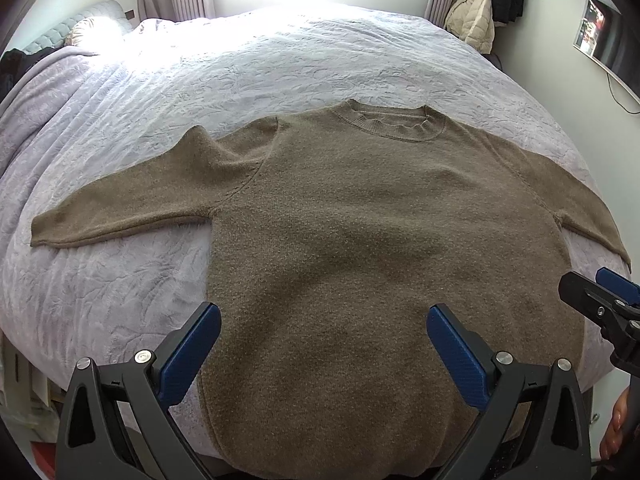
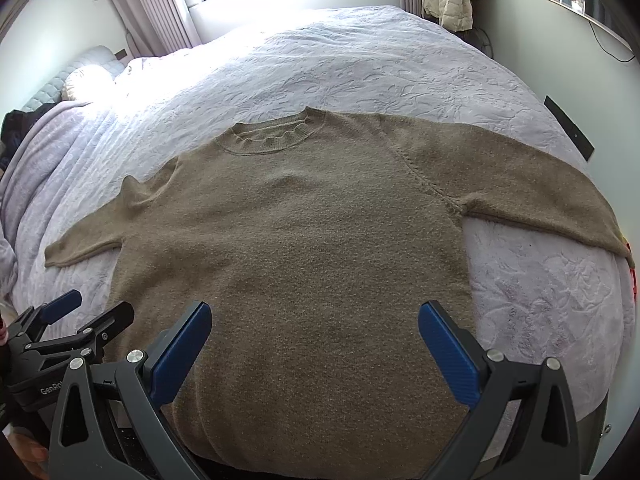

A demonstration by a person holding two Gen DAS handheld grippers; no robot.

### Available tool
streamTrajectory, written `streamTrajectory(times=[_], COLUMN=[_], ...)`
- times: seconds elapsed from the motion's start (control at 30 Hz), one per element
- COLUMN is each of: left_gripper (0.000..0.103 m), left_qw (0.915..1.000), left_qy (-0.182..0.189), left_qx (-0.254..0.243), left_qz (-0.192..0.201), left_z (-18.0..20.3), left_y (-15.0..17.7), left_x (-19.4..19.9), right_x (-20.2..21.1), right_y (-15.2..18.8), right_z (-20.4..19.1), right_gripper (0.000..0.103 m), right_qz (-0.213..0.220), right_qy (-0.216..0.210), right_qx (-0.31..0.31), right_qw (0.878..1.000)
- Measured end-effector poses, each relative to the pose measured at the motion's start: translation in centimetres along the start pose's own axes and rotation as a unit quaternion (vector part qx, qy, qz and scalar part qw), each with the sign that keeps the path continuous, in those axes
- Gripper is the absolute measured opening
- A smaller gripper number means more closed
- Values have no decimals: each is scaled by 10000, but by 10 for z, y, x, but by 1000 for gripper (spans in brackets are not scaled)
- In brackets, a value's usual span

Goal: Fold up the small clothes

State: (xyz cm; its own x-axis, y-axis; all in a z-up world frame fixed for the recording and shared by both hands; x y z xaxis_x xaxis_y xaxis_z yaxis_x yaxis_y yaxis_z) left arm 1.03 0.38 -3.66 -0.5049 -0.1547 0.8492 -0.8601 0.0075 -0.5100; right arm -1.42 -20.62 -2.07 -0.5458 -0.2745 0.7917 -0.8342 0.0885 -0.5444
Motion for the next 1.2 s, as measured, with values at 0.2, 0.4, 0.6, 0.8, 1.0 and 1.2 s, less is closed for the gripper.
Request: streamTrajectory(times=[0.2, 0.4, 0.6, 0.8, 1.0, 1.2], left_gripper=[103, 103, 103, 103, 103, 103], left_qw=[10000, 10000, 9999, 9998, 9997, 9996], left_qy=[41, 81, 115, 165, 198, 239], left_qx=[23, 46, 38, 79, 95, 116], left_qz=[12, -33, -34, -54, -83, -121], left_z=[-4, -9, -13, -16, -19, -22], left_y=[-2, -6, -10, -14, -16, -17], left_x=[-7, -17, -23, -29, -35, -41], right_x=[-7, -16, -25, -35, -42, -48], right_y=[-3, -8, -13, -16, -19, -21], right_z=[-3, -4, -8, -13, -17, -22], right_gripper=[103, 103, 103, 103, 103, 103], right_qz=[-51, -123, -168, -256, -311, -364], right_qy=[80, 120, 124, 137, 134, 169], right_qx=[13, -37, -34, 8, 18, 75], right_qw=[10000, 9998, 9998, 9996, 9994, 9992])
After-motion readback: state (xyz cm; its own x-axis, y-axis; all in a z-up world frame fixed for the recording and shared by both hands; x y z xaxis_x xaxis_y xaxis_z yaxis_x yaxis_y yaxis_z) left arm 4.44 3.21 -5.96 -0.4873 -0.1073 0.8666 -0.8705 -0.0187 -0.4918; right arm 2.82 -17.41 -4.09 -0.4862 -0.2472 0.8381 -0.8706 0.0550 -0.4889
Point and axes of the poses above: each gripper's, at about its wrist camera, not at the fingertips, and x roughly against the way its jaws point, z to its right, y to its underside, the point moved 1 cm from there along -x, roughly the way its jaws point, and after that the axes turned 12 degrees about -y, right-handed, at the moved point
